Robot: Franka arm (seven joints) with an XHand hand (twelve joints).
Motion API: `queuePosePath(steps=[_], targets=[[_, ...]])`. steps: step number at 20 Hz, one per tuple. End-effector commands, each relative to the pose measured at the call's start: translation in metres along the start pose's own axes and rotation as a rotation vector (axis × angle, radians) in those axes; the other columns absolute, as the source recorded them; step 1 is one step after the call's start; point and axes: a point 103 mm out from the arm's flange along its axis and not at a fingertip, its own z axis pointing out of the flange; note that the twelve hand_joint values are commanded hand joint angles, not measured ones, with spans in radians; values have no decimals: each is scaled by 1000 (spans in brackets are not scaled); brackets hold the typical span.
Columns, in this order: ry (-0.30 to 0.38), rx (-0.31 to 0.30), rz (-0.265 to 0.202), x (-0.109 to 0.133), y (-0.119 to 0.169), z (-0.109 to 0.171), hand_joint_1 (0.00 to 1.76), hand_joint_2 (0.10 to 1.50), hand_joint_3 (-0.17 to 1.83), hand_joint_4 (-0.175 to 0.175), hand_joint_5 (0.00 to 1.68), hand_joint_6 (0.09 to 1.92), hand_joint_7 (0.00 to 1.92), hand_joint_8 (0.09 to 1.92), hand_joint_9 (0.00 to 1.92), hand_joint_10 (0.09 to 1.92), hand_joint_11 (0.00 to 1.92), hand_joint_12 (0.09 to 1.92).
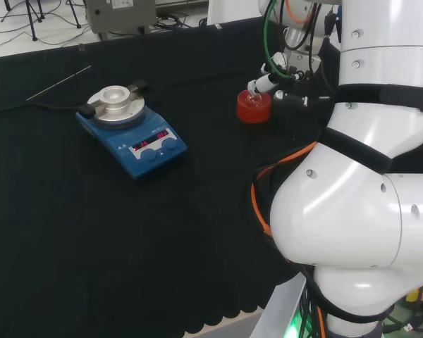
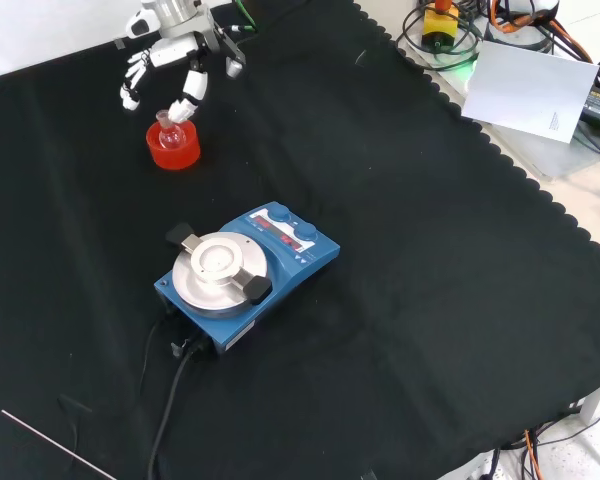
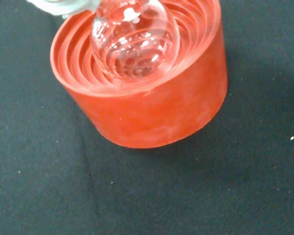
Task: Pick up the round-bottom flask.
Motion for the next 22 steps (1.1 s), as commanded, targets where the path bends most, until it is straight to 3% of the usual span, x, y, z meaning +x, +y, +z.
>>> queuePosePath(steps=[1,8,14,19,22], targets=[[7,11,-11,1,1,4,791,658,550,-35,549,87,227,649,346,697,0,1289],[-3,7,-21,5,0,6,796,655,549,-33,564,87,231,648,348,695,0,1290],[17,6,-52,6,-2,11,818,652,548,-27,712,133,241,644,355,690,0,1293],[13,-2,-59,11,-2,14,828,654,548,-27,688,496,263,618,375,662,0,1302],[9,-5,-58,12,-2,15,833,653,552,-28,667,605,267,619,381,661,0,1303]])
